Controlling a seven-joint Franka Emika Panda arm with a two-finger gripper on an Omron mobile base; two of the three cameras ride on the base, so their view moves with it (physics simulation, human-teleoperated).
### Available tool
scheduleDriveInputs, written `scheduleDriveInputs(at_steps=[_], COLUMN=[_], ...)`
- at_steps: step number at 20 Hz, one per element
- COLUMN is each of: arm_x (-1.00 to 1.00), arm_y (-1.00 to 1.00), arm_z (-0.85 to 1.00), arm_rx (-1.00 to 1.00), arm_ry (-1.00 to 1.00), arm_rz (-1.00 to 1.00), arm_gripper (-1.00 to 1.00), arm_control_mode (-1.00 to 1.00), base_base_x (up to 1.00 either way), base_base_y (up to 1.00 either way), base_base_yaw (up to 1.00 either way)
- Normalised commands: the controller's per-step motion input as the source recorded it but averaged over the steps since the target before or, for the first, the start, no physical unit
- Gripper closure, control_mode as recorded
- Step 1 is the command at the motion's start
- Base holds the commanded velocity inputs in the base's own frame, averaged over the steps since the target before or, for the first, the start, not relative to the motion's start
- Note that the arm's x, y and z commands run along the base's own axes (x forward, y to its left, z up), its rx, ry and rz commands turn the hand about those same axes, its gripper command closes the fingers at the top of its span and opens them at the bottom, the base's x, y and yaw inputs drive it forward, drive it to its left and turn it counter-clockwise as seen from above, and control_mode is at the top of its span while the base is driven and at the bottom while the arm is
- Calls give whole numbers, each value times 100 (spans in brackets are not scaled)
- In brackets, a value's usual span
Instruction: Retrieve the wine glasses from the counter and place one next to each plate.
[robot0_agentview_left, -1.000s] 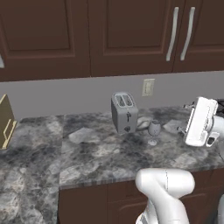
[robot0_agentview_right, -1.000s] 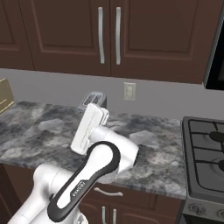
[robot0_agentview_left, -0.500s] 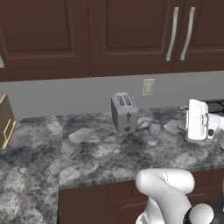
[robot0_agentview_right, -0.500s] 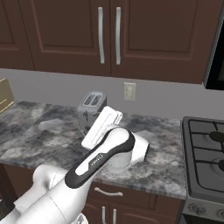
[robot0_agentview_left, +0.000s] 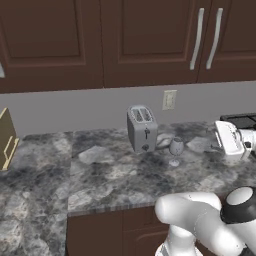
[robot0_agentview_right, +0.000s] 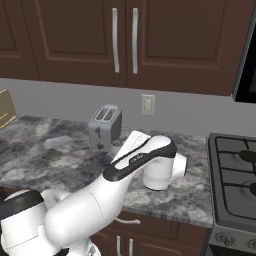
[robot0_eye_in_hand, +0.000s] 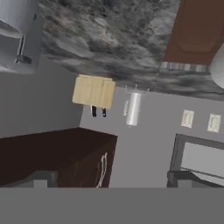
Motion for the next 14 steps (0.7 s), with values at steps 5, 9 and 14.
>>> scheduleDriveInputs(at_steps=[5,9,14], arm_x=[21,22,38], arm_y=[0,-1,1], arm_z=[-44,-33,-31], arm_rx=[-1,-2,-7], arm_ry=[24,3,1], arm_rz=[1,-2,-14], arm_gripper=[-100,-100,-100], arm_control_mode=[-100,-100,-100], base_base_x=[0,0,0], base_base_y=[0,0,0], base_base_yaw=[0,0,0])
